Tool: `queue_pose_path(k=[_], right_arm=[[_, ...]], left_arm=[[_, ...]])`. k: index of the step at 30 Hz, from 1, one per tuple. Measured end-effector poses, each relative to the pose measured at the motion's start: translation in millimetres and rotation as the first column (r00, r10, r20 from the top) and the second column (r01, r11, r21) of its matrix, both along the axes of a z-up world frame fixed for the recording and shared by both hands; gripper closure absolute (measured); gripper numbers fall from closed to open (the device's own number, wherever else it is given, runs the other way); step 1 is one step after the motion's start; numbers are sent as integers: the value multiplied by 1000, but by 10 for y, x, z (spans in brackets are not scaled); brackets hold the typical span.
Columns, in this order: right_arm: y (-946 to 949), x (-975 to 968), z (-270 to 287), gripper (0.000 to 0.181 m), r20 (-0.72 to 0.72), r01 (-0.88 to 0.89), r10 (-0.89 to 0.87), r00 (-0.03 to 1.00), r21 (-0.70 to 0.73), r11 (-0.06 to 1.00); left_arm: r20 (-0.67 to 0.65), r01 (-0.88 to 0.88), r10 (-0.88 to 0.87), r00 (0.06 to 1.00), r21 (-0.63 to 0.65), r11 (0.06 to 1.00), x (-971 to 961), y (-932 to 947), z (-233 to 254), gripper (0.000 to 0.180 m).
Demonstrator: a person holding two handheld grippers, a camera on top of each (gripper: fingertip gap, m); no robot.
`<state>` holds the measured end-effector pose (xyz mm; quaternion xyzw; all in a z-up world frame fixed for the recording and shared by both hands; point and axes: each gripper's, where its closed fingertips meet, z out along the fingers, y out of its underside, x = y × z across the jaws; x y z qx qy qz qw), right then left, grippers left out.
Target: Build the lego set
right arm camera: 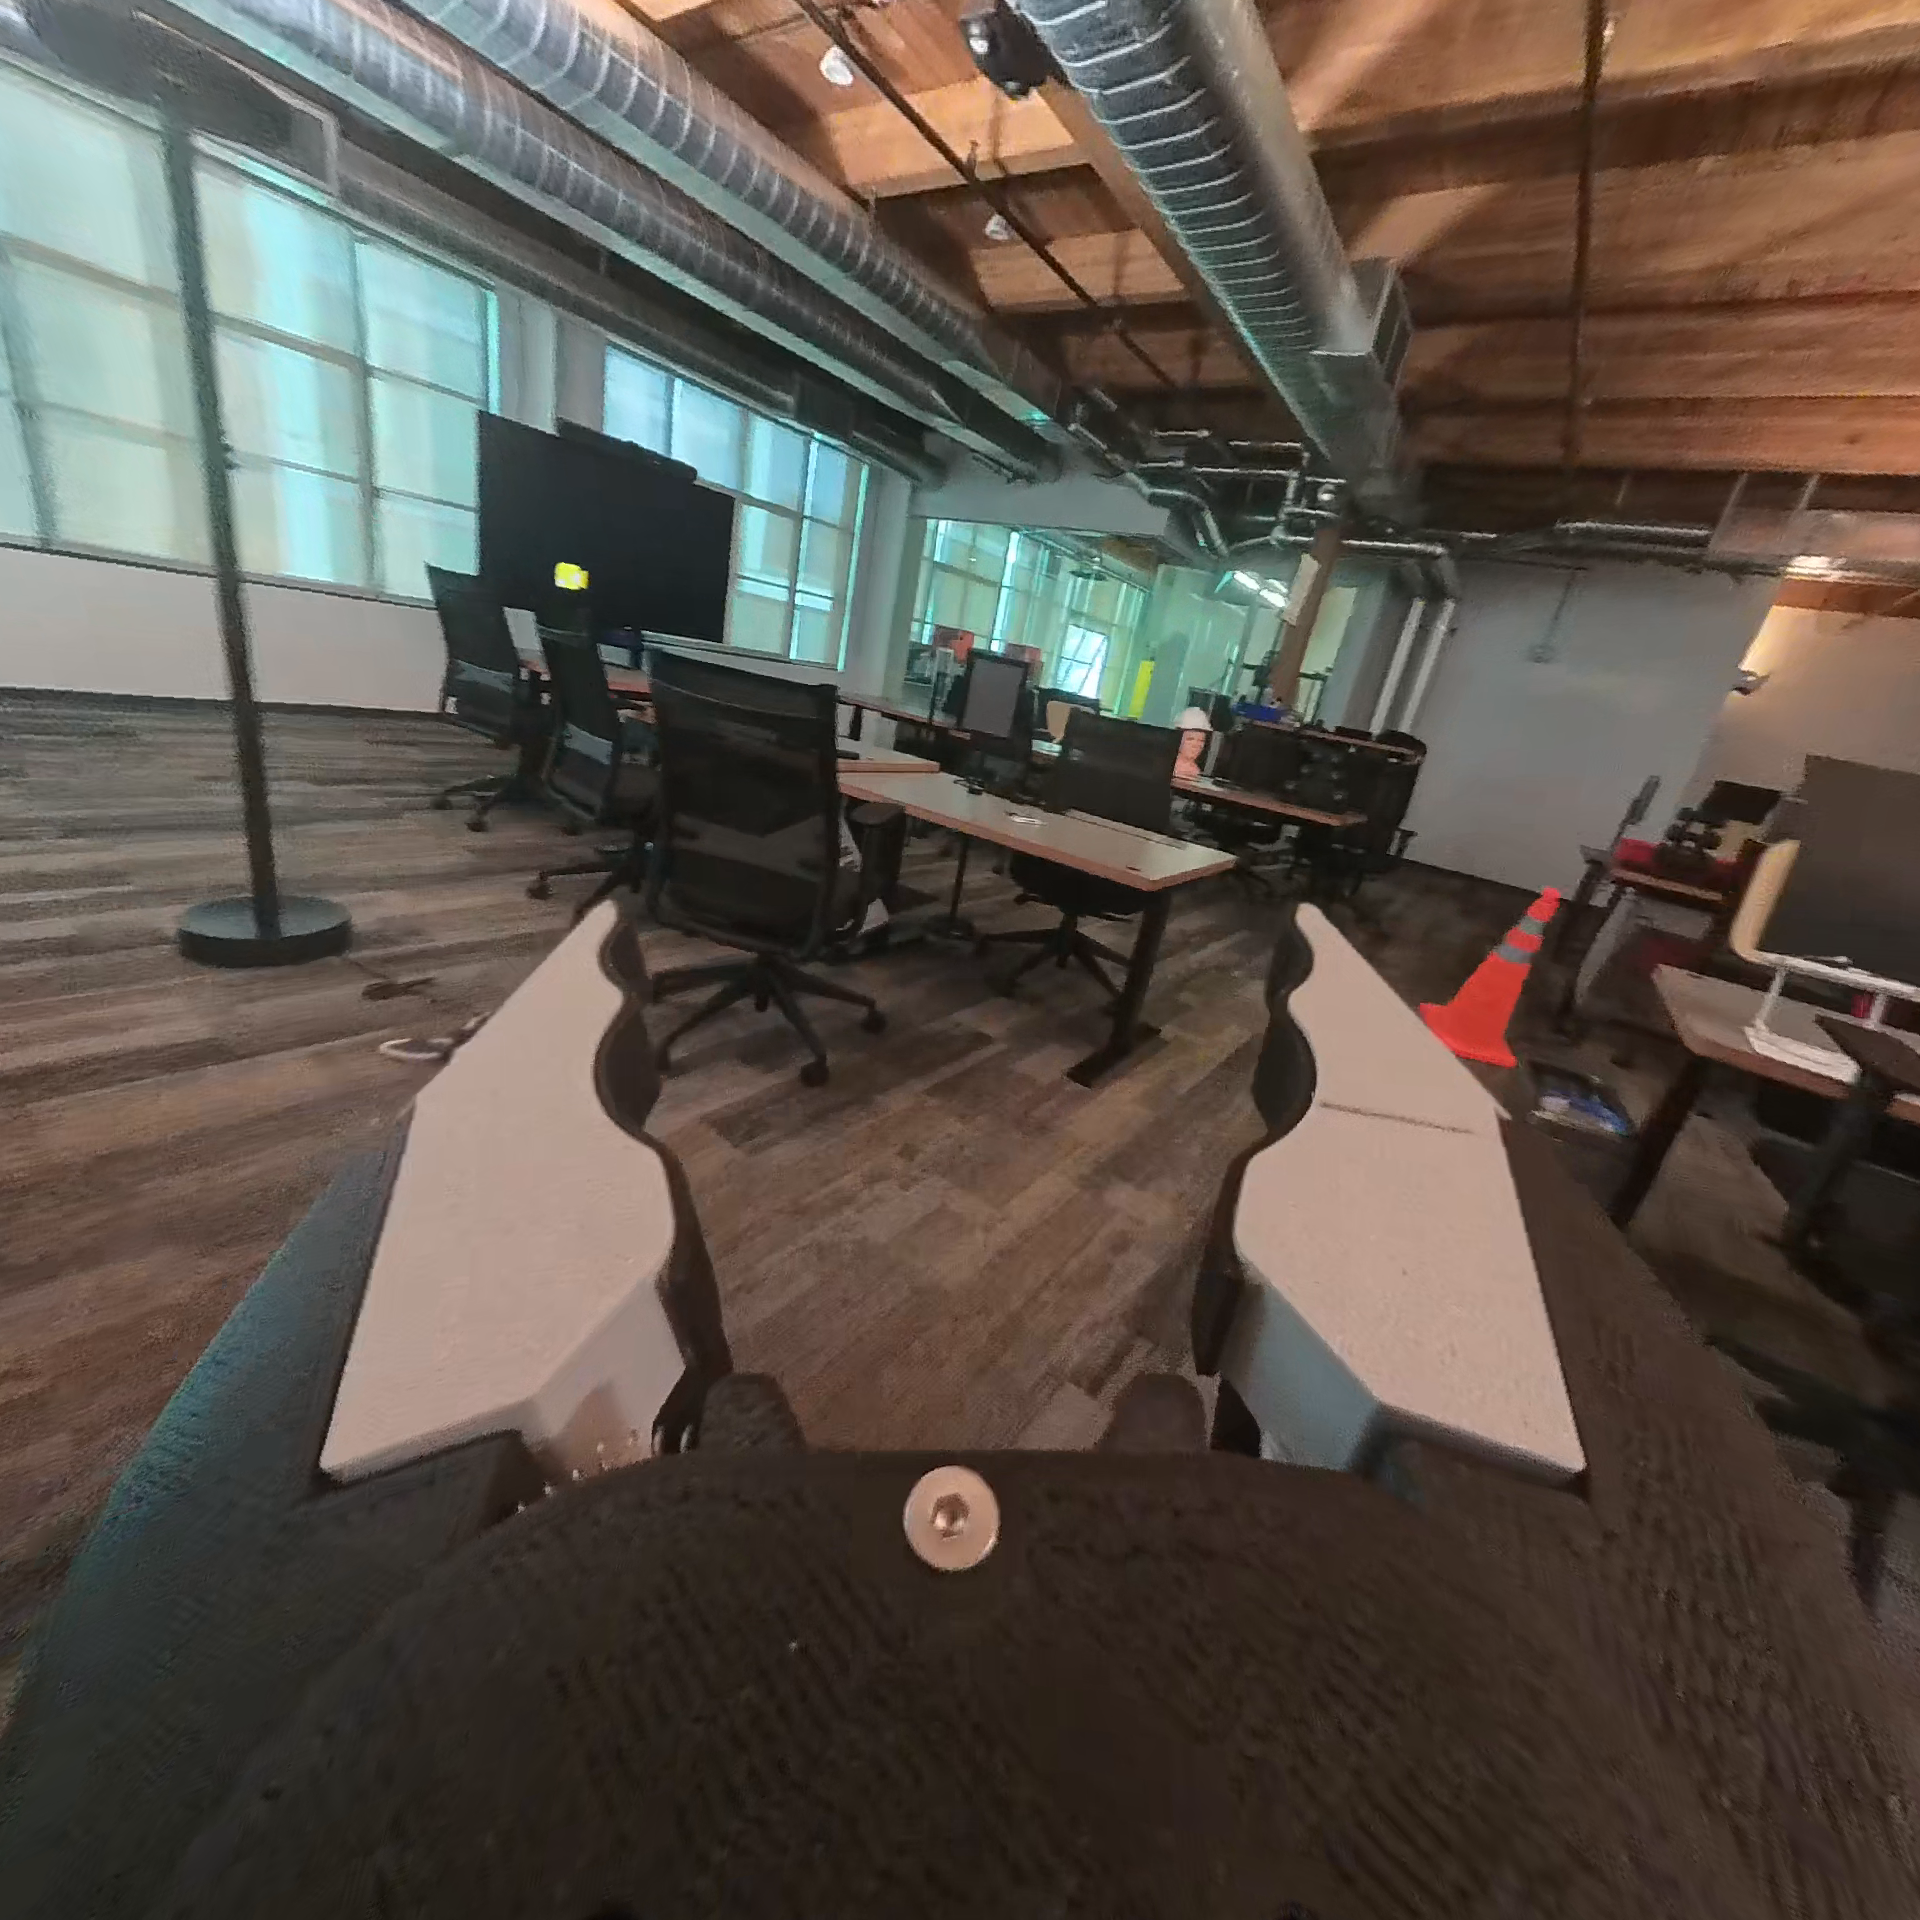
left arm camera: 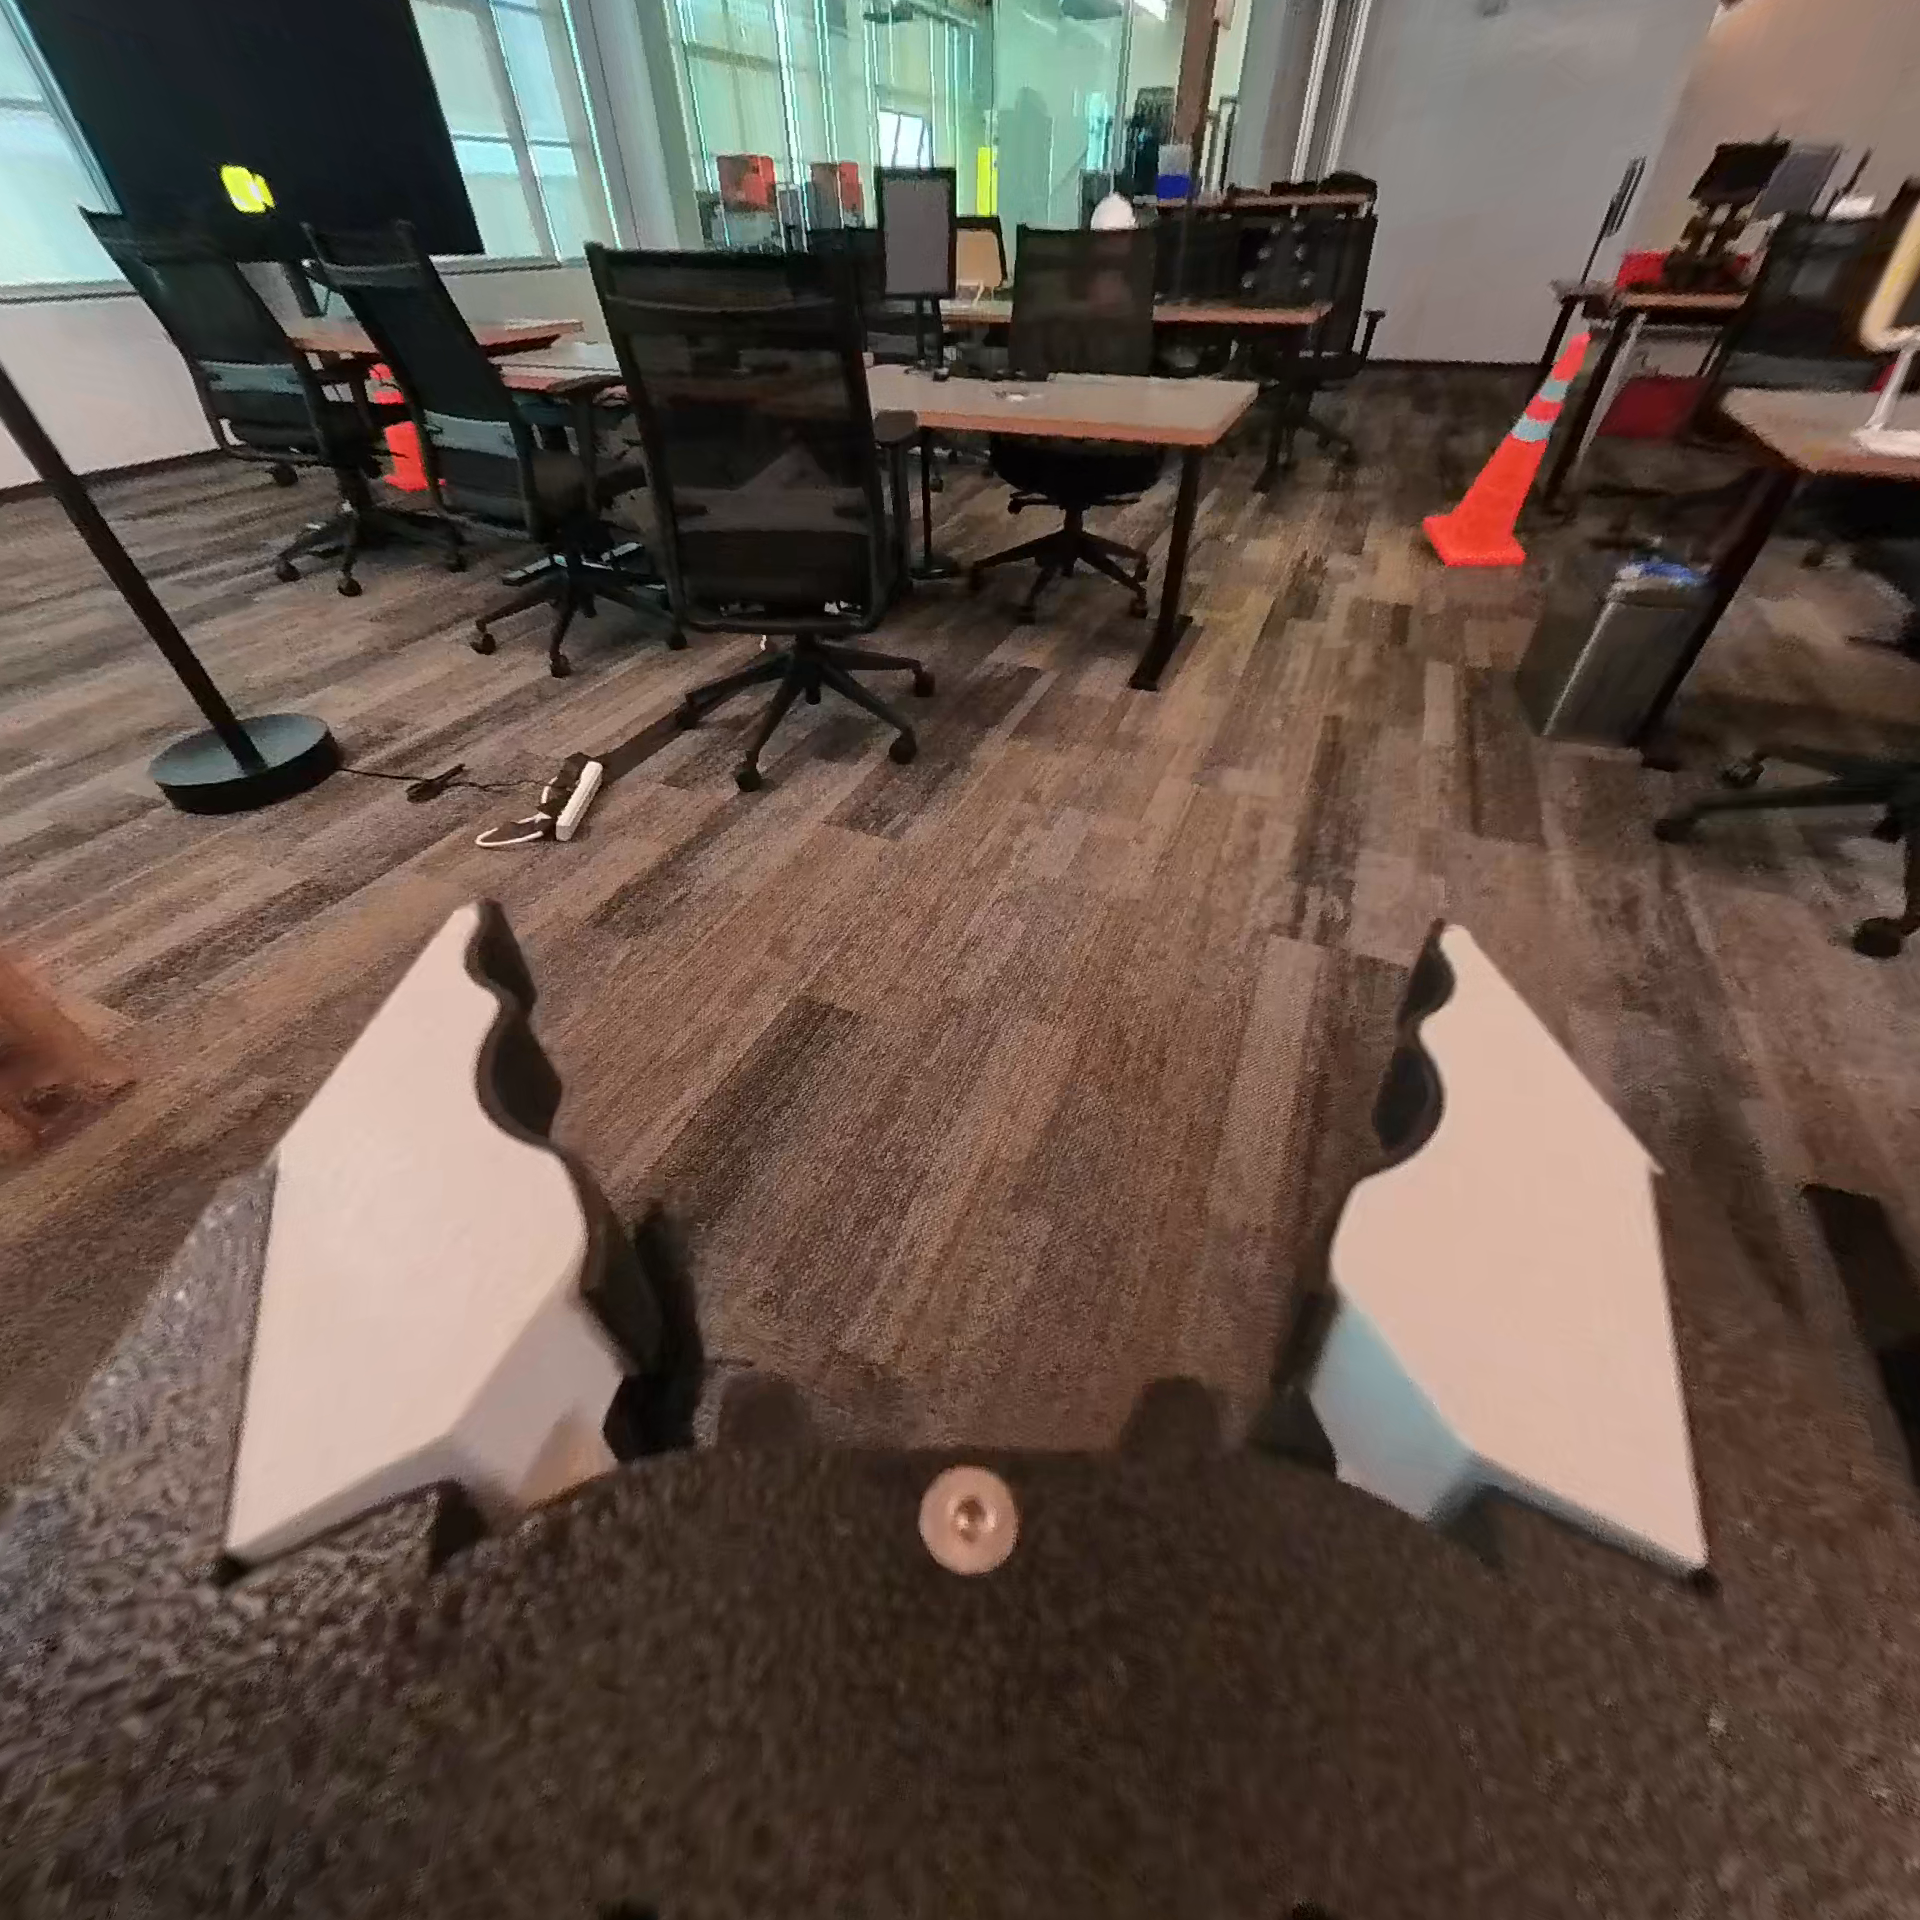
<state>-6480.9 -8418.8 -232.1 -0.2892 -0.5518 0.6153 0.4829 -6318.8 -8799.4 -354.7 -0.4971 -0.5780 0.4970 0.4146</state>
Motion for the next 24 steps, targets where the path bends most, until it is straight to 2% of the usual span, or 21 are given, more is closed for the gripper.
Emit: queue_pose_path(k=[6, 11, 16, 18, 21, 24], right_arm=[[-181, -1359, -178, 64, -8, 132, -132, 991, -41, 990], [-435, -2743, -174, 64, 62, 197, -193, 979, -57, 979], [-412, -3828, 185, 69, -30, 301, -302, 953, -47, 953], [-272, -4156, 102, 69, -5, 345, -345, 938, -60, 937], [70, -4574, -144, 69, 20, 435, -434, 901, -22, 900], [488, -5044, -437, 68, 60, 510, -508, 859, -21, 860]], left_arm=[[49, -2, 4, 999, -39, 999, -1456, -778, -299, 23], [60, 31, -28, 998, -50, 998, -3106, -1299, -190, 23], [64, 221, -216, 974, -71, 973, -4921, -1136, -17, 23], [40, 305, -302, 952, -70, 950, -5611, -864, 81, 23], [14, 396, -398, 917, -137, 908, -6577, -447, 139, 23], [-21, 458, -463, 886, -118, 881, -7535, -17, 58, 22]])
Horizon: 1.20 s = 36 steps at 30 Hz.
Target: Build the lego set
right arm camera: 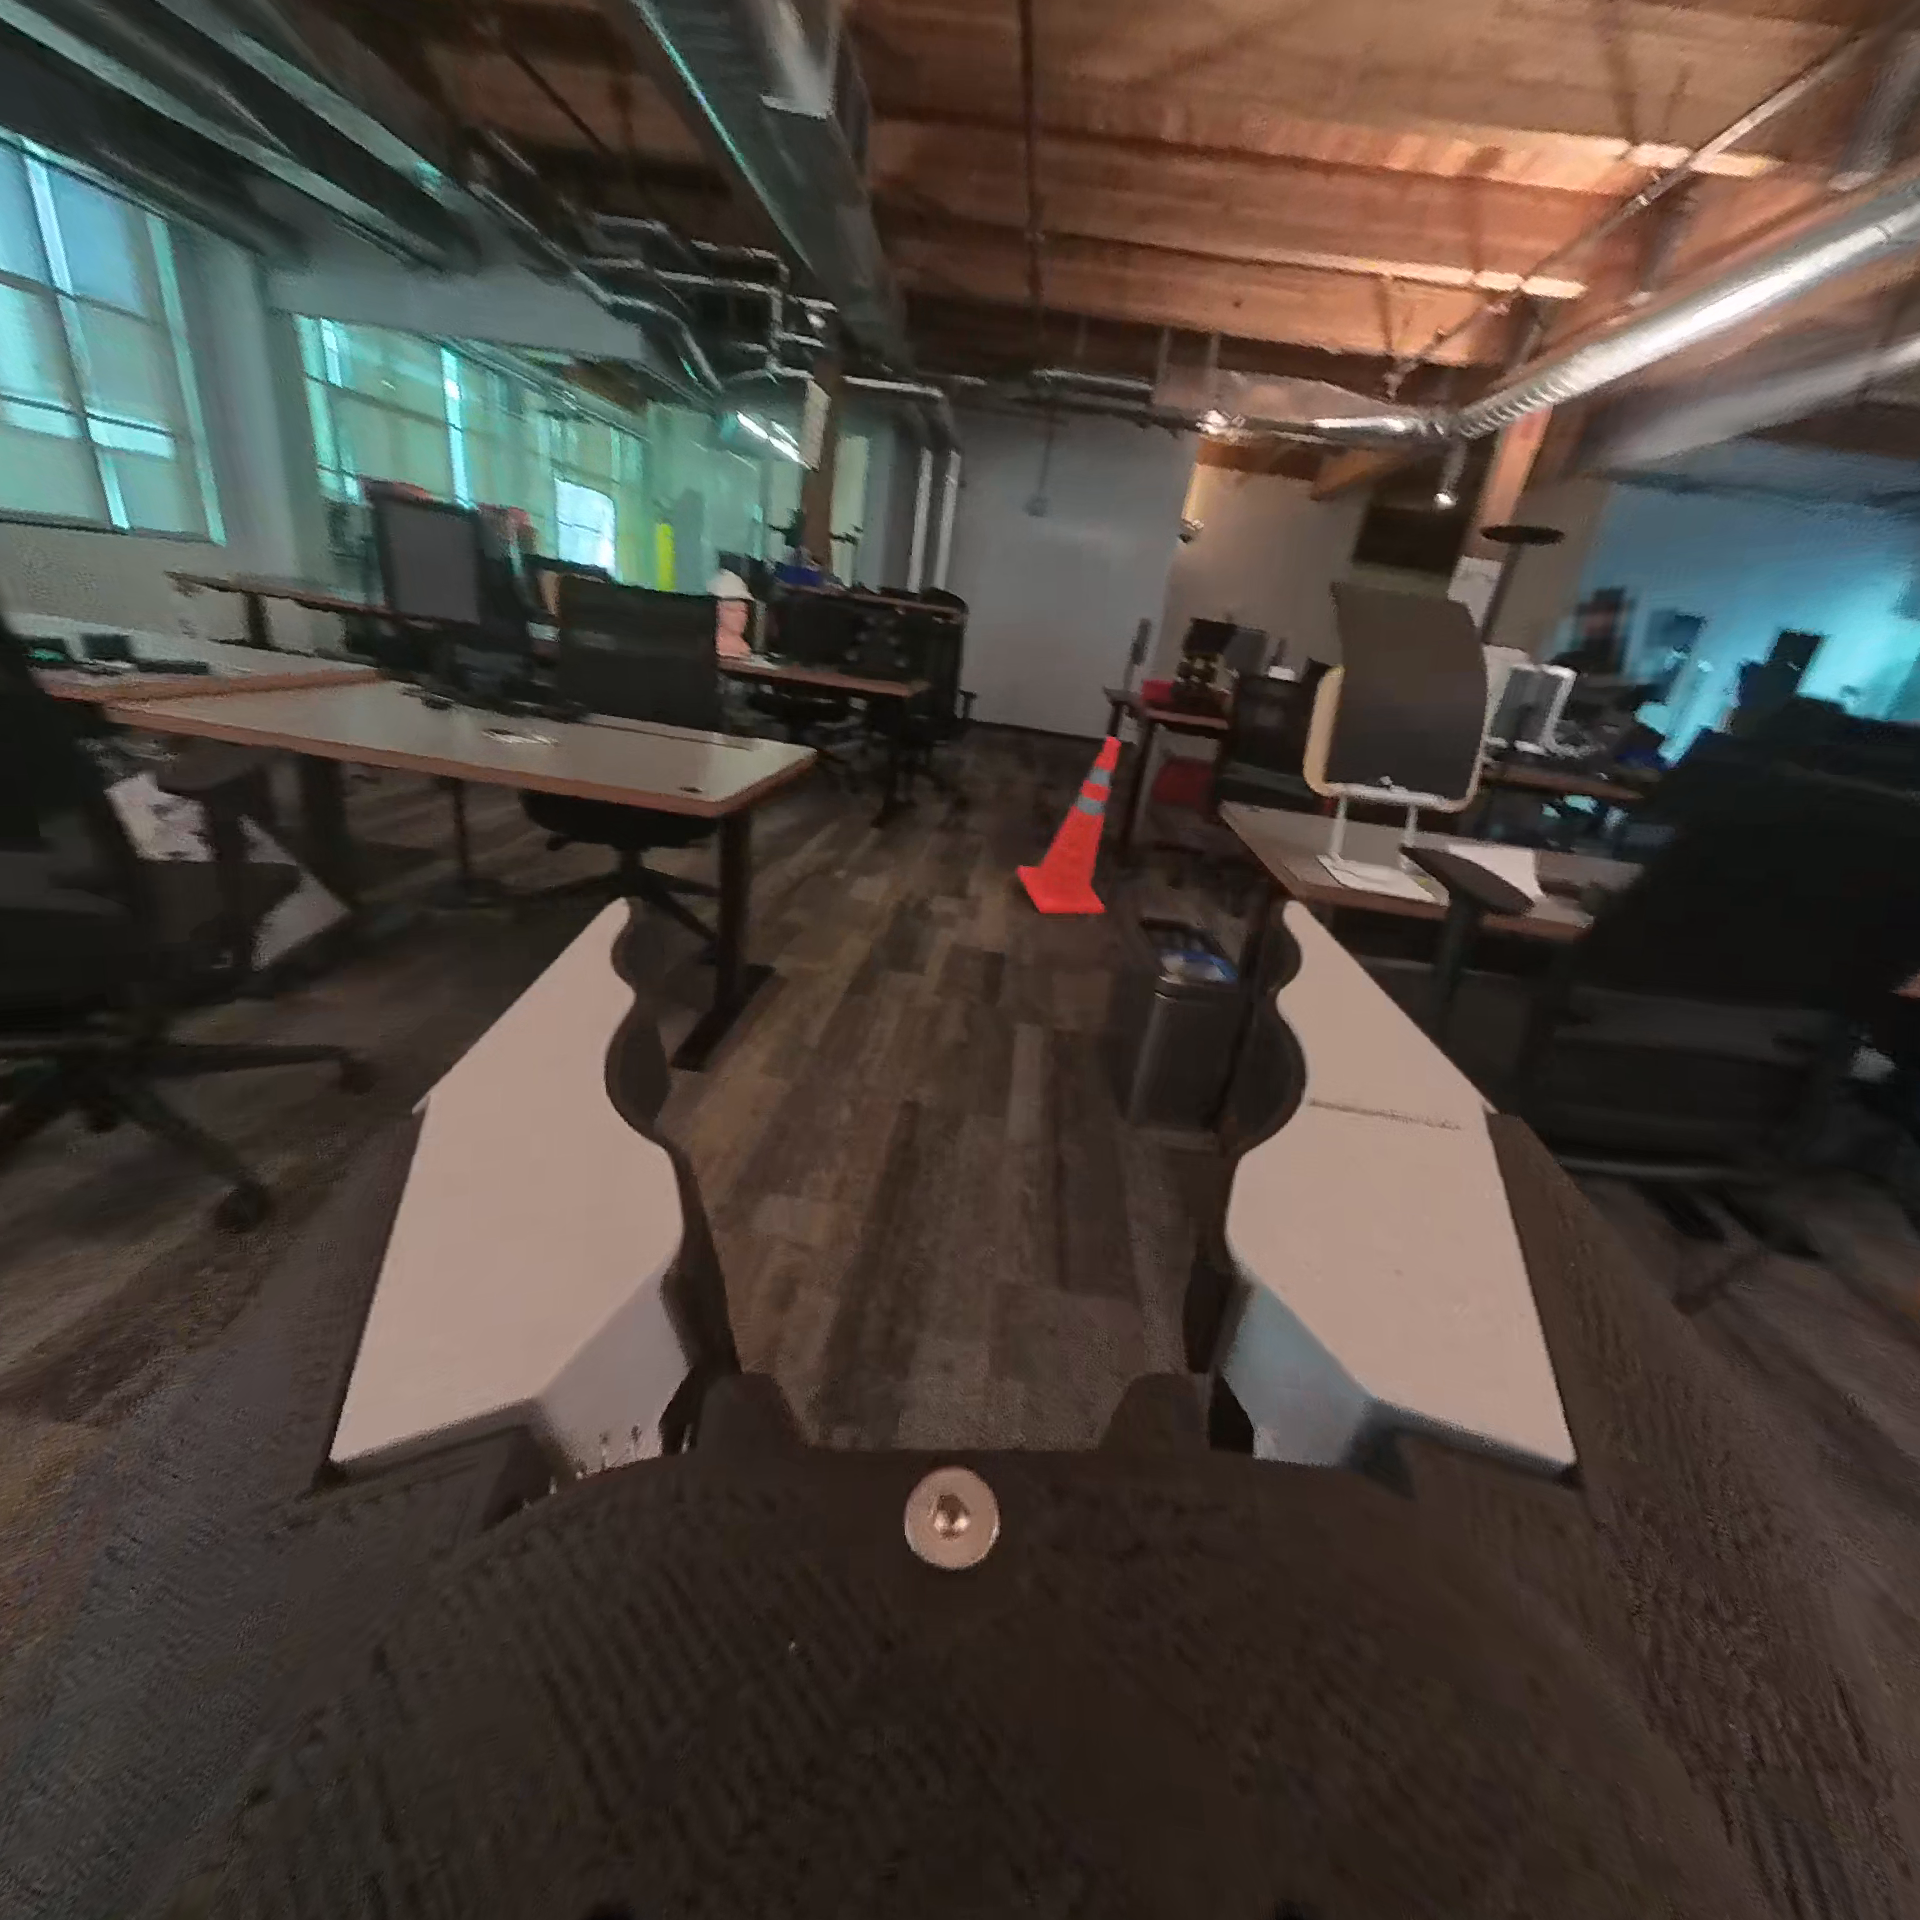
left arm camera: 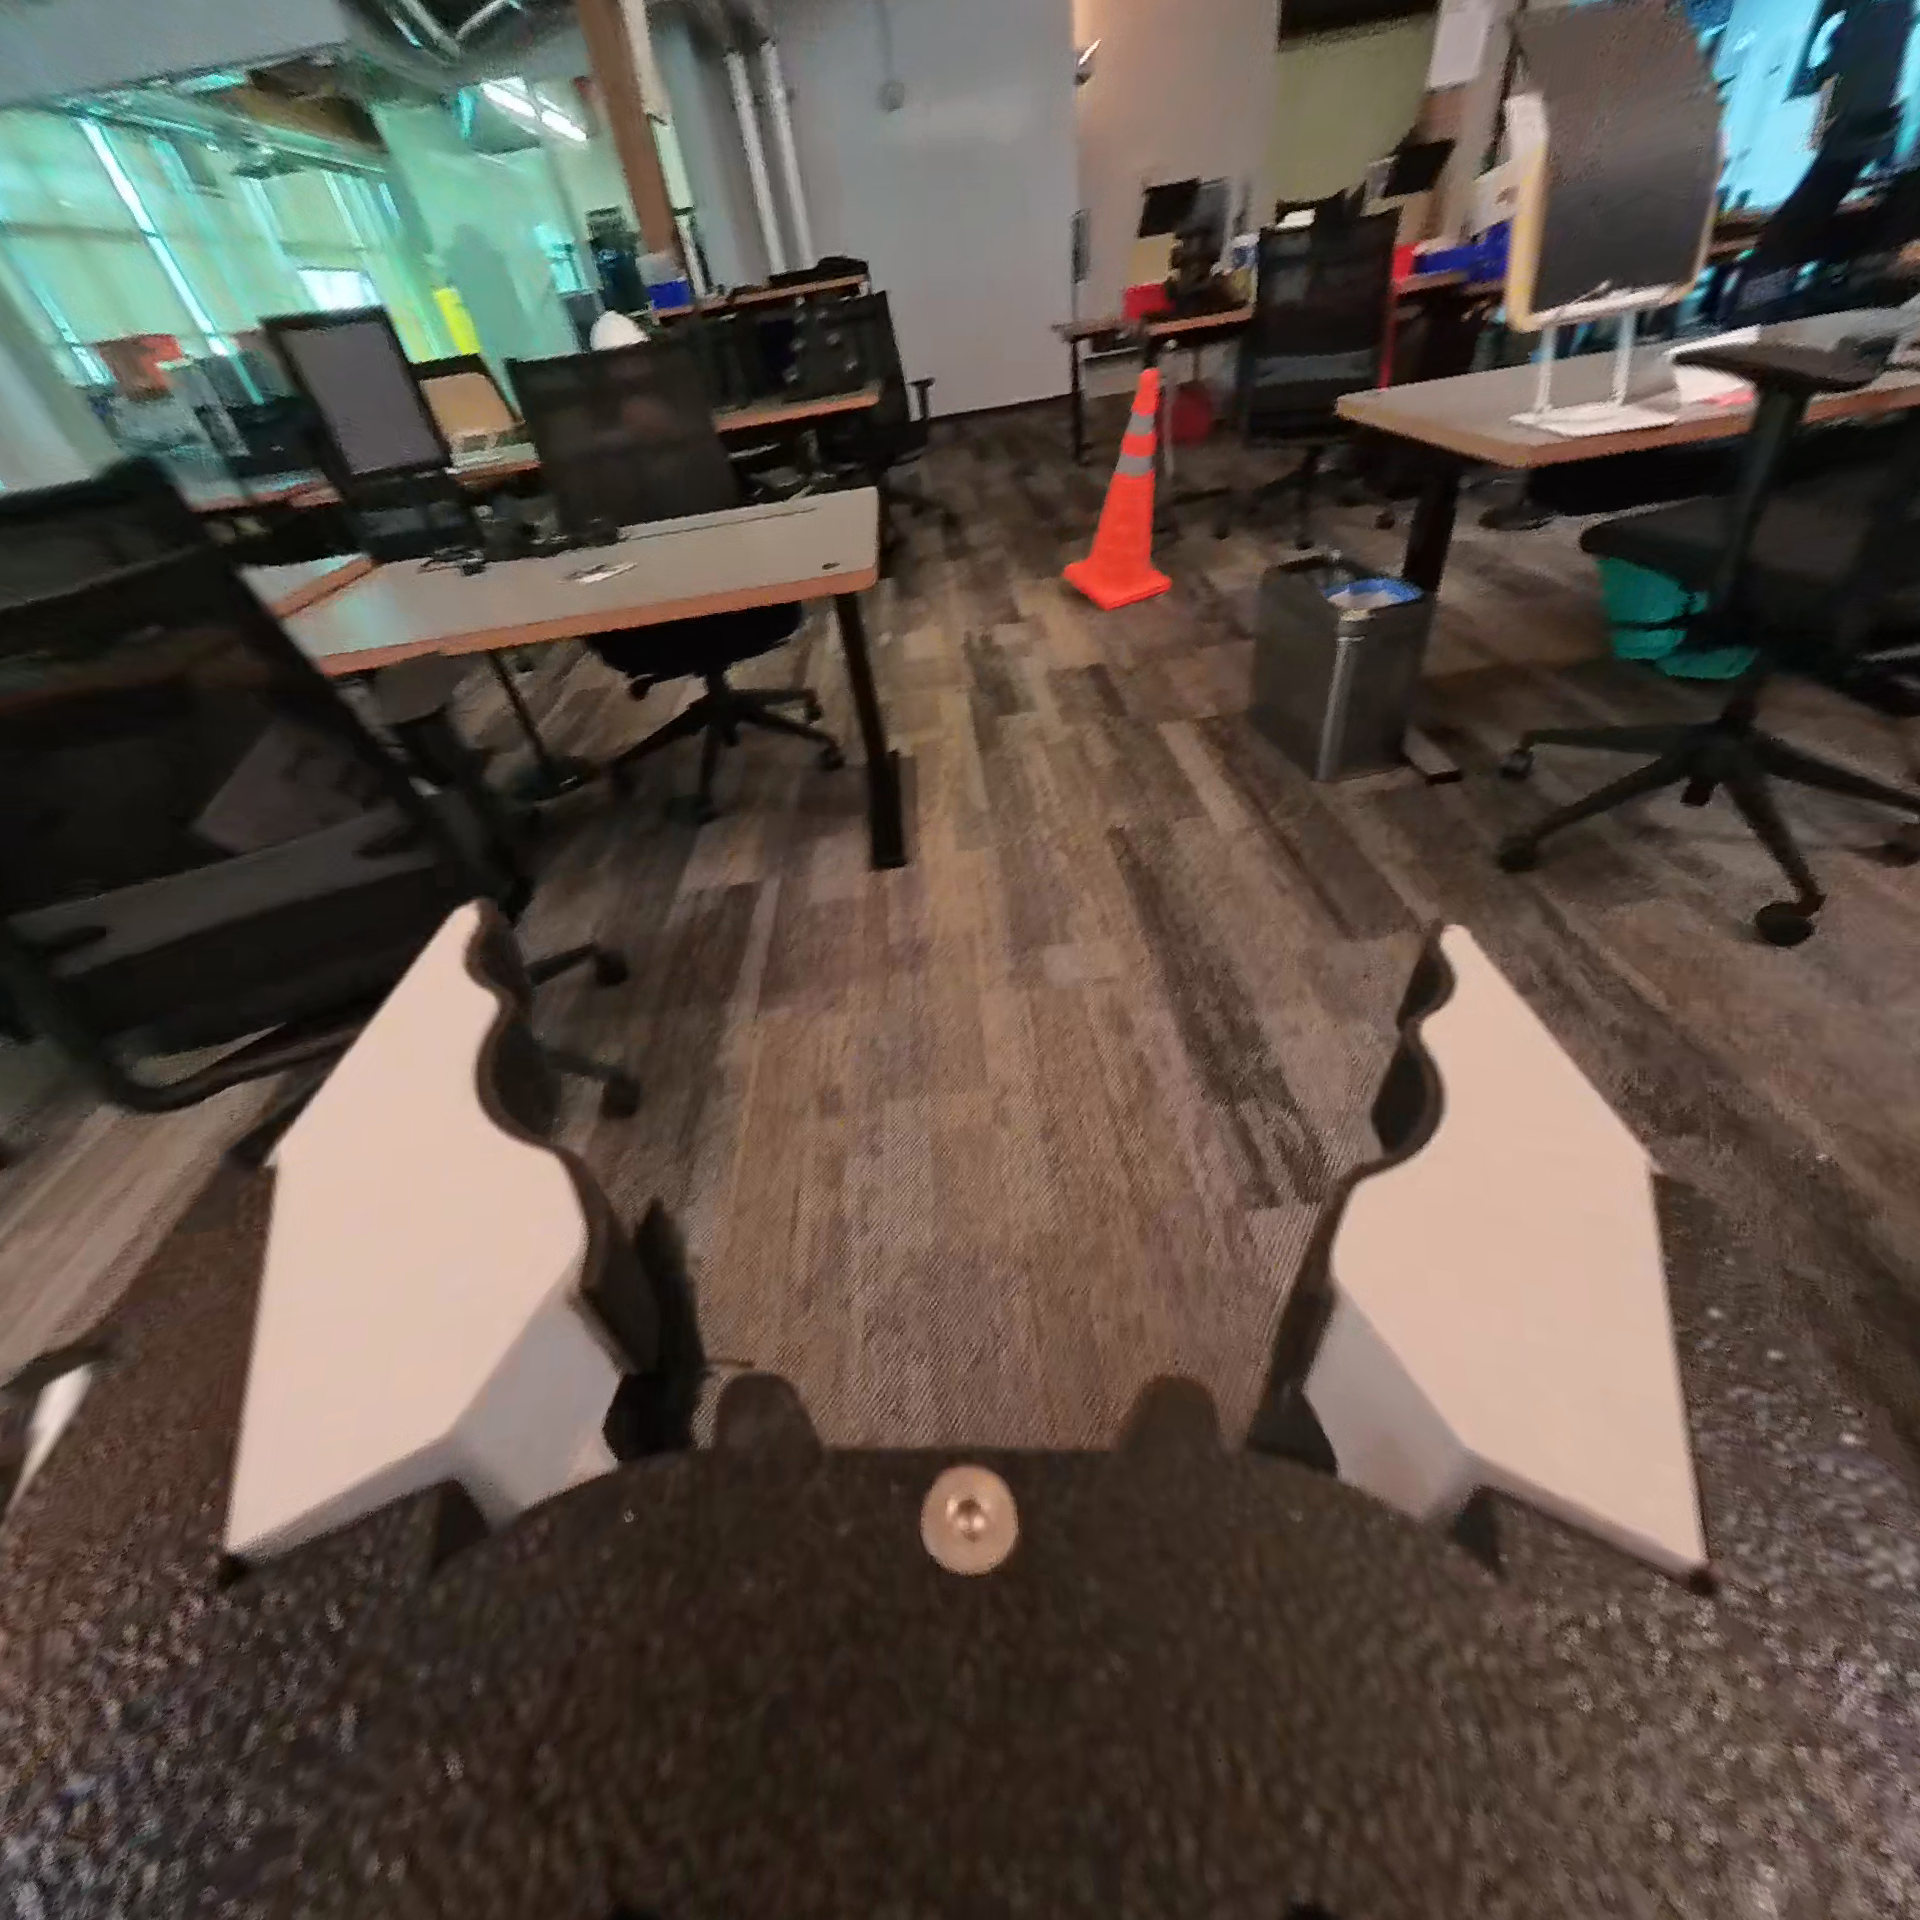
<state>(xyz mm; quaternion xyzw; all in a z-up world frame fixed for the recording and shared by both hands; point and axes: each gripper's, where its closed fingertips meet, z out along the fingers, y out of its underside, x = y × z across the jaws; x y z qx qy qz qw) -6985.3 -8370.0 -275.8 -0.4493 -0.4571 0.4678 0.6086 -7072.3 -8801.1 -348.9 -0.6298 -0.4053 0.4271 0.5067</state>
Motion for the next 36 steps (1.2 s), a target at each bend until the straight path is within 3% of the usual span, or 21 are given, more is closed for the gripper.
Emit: queue_pose_path(k=[6, 8, 10, 12, 18, 21, 25, 28, 36], right_arm=[[620, -1589, -284, 61, 49, 70, -71, 996, 10, 997], [656, -2313, -181, 57, 63, 37, -34, 997, -39, 999], [525, -3031, 9, 57, 21, -36, 36, 999, -29, 999], [382, -3734, 117, 57, -1, -84, 84, 996, -10, 996], [-435, -5635, 201, 57, -66, -274, 270, 961, -53, 960], [-847, -6455, 188, 57, -112, -338, 331, 937, -45, 940], [-1243, -7612, -38, 59, -29, -363, 362, 932, -70, 929], [-1621, -8485, -17, 63, 30, -415, 419, 907, -96, 905], [-2557, -10461, -1, 70, 12, -487, 493, 870, -132, 863]], left_arm=[[90, 39, -44, 995, 57, 998, -1770, 682, -314, 22], [117, 68, -79, 990, 90, 994, -2338, 887, -249, 22], [58, 85, -89, 994, 66, 994, -2806, 957, -47, 23], [10, 36, -36, 999, 21, 999, -3312, 849, 68, 22], [-151, -244, 261, 953, 124, 962, -4387, -159, 309, 25], [-113, -337, 349, 930, 113, 935, -4972, -751, 89, 24], [-3, -405, 408, 913, 110, 908, -5892, -1370, -185, 22], [28, -362, 362, 932, 111, 925, -6674, -1511, -107, 22], [94, -138, 127, 988, 129, 982, -8865, -1348, -95, 22]])
